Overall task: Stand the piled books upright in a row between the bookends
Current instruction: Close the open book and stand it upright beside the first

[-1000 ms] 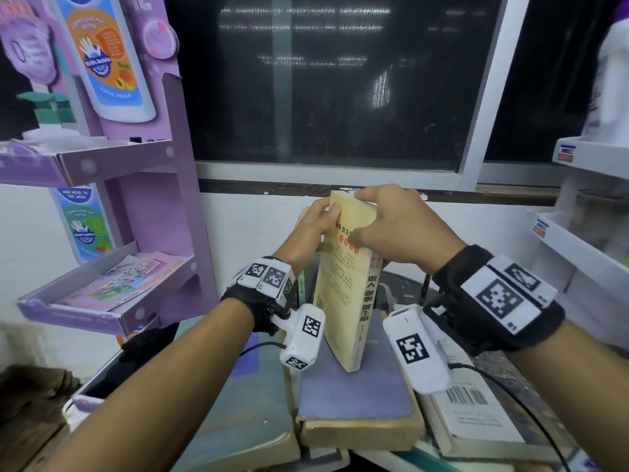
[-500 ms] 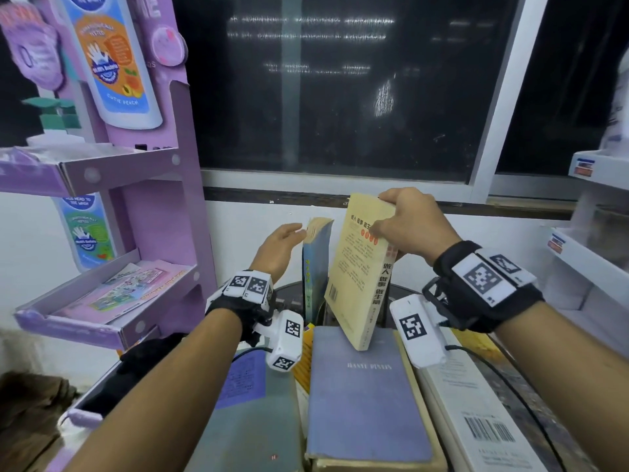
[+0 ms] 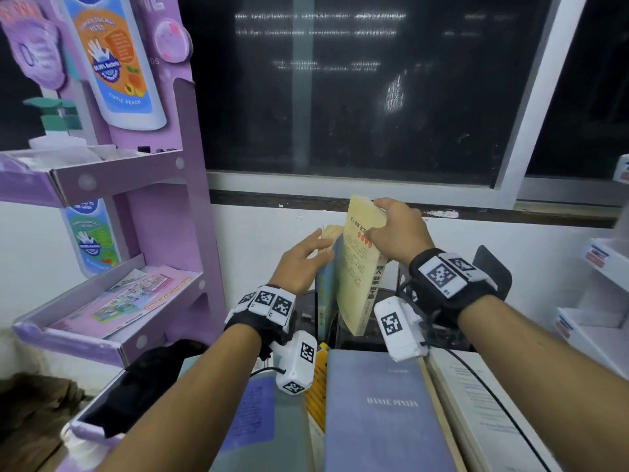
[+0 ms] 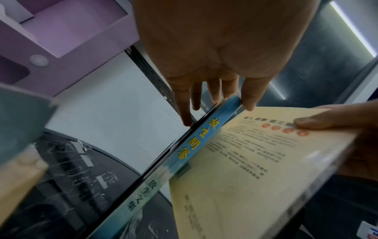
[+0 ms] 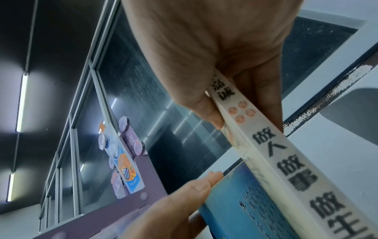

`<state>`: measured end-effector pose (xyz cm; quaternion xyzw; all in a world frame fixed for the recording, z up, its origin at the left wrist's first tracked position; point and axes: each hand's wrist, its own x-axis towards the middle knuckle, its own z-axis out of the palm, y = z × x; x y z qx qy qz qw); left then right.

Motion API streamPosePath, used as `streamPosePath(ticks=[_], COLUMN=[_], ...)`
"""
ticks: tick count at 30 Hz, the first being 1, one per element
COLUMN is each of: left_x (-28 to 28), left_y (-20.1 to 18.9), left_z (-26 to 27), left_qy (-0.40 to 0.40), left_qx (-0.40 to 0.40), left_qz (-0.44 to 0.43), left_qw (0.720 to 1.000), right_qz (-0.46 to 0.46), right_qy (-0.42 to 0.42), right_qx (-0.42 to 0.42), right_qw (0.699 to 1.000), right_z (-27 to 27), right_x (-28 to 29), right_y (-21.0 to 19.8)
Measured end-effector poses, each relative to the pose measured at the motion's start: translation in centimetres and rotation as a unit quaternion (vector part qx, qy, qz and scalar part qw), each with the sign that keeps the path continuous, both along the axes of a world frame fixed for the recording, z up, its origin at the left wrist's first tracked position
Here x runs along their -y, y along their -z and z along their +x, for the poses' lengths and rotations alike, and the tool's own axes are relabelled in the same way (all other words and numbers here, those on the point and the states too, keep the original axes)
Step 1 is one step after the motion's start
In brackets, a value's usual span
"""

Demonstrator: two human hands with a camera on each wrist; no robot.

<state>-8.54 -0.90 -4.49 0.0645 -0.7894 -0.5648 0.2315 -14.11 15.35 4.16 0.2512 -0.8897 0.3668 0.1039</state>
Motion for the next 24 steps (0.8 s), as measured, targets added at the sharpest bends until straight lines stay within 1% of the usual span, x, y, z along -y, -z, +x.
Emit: streamPosePath(ticks=[3,7,13,24], left_x=[0.2,0.6,1.2,1.4], left_y=[0.0,0.0,0.8,0.8], left_z=[-0.1,0.3,0.8,0.5], left_qy=[0.013,0.020,0.019,0.044], left_qx=[0.006,0.007,-0.028,-0.024], left_qz=[0.013,0.005,-0.076,-0.069], left_qw=[1.000,1.000,0.997,0.996], right_qz=[-0.003,-0.015,0.017,0.071], right_qy=[-0.001,-0.003,-0.032,-0.096], right_qx=[0.006,0.032,0.035,0.050], right_qw=[1.000,0.999,0.999,0.992], right_z=[-0.9,-2.1,-3.2,-3.2], right_x=[1.4,3.0,4.7,4.9], right_y=[1.1,2.8,4.8,6.2])
